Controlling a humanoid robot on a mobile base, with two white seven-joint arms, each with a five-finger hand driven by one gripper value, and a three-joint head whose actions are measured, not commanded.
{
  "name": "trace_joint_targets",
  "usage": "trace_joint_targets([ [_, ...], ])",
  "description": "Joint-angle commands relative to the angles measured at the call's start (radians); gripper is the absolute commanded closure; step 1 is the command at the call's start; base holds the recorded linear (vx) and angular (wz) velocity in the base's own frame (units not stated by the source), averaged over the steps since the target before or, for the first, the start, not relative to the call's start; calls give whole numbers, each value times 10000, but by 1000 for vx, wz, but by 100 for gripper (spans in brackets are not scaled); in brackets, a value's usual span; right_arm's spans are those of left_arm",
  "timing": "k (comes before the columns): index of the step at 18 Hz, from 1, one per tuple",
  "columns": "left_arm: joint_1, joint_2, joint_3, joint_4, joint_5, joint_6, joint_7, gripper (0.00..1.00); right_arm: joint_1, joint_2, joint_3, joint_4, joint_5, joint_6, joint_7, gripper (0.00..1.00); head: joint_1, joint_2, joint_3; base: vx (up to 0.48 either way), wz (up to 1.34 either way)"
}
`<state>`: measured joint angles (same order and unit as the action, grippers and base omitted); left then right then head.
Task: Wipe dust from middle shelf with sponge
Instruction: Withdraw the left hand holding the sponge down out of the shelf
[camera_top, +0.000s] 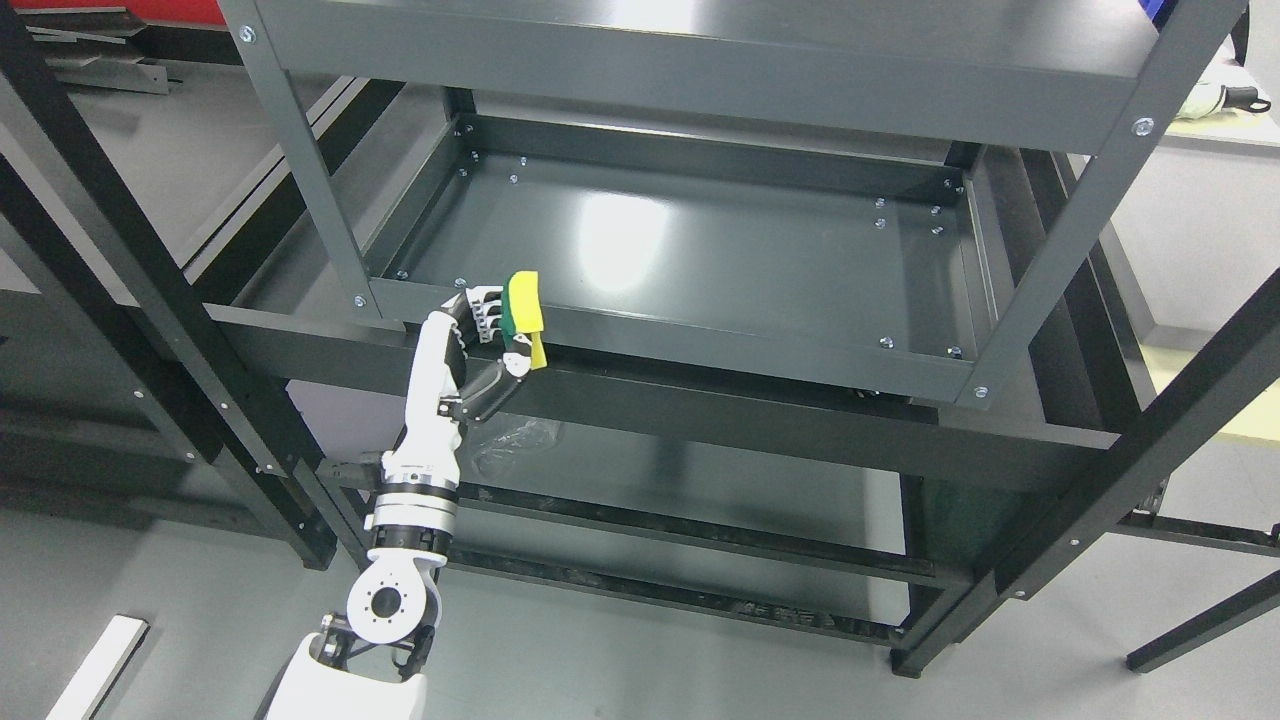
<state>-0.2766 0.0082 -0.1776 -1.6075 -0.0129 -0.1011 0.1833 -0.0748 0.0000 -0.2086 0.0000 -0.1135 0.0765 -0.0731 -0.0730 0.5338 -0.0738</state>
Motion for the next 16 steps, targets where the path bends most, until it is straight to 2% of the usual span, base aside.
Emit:
trace_joint_targets([
  [1, 984, 92, 886, -1458, -147, -415, 7, 100, -4, -175, 0, -175, 0, 2, -5, 0, 0, 0, 0, 0, 0],
  [6, 2213, 92, 1147, -1565, -147, -982, -8, 100, -4, -175, 0, -175, 0, 2, -5, 0, 0, 0, 0, 0, 0],
  [16, 2352, 92, 1117, -1550, -147, -1029, -8, 100, -4, -175, 0, -175, 0, 2, -5, 0, 0, 0, 0, 1, 2],
])
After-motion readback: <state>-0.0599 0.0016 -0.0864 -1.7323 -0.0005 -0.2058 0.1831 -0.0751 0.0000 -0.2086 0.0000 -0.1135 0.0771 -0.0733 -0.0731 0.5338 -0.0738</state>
